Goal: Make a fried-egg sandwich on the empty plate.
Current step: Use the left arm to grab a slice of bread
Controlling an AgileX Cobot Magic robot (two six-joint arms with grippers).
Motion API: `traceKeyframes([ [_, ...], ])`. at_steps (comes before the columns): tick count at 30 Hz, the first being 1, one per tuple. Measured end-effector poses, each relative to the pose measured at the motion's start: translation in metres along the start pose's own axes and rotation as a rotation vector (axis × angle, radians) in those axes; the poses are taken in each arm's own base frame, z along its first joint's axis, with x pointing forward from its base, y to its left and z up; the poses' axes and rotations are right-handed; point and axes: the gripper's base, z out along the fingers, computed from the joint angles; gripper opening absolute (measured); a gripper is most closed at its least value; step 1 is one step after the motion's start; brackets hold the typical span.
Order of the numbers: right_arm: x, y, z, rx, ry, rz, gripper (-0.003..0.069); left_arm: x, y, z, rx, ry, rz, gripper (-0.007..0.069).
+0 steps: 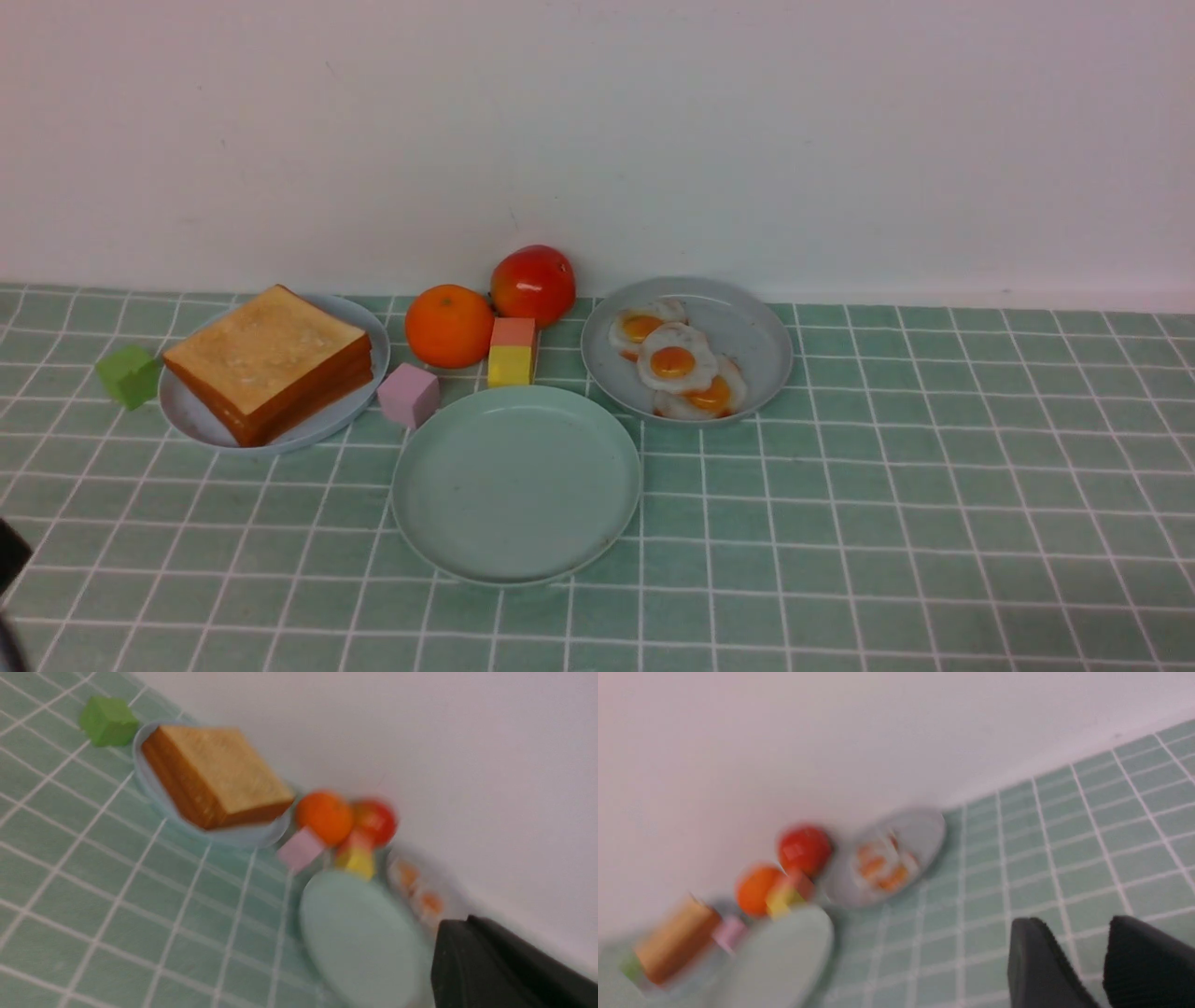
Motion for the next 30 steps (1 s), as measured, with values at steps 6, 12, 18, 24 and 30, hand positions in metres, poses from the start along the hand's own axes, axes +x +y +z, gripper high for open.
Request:
traceKeyframes([
  [6, -0.014, 0.020, -0.005, -0.051, 0.099, 0.086, 0.0165, -0.028, -0.017, 0.047, -0.079, 0.298, 0.234, -0.0013],
  [12, -0.077, 0.072, -0.008, -0.093, 0.350, -0.214, 0.0020, -0.027, -0.032, 0.097, -0.054, 0.515, 0.438, -0.0013],
  [18, -0.130, 0.109, 0.016, -0.119, 0.638, -0.422, -0.0001, -0.027, -0.041, 0.168, -0.097, 0.684, 0.610, -0.0013],
  [24, -0.142, 0.124, 0.026, -0.190, 0.675, -0.464, 0.0000, -0.049, -0.024, 0.229, -0.162, 0.687, 0.637, -0.0013],
  [30, -0.142, 0.125, 0.025, -0.209, 0.678, -0.488, 0.0000, -0.057, -0.010, 0.269, -0.164, 0.640, 0.787, -0.0003],
])
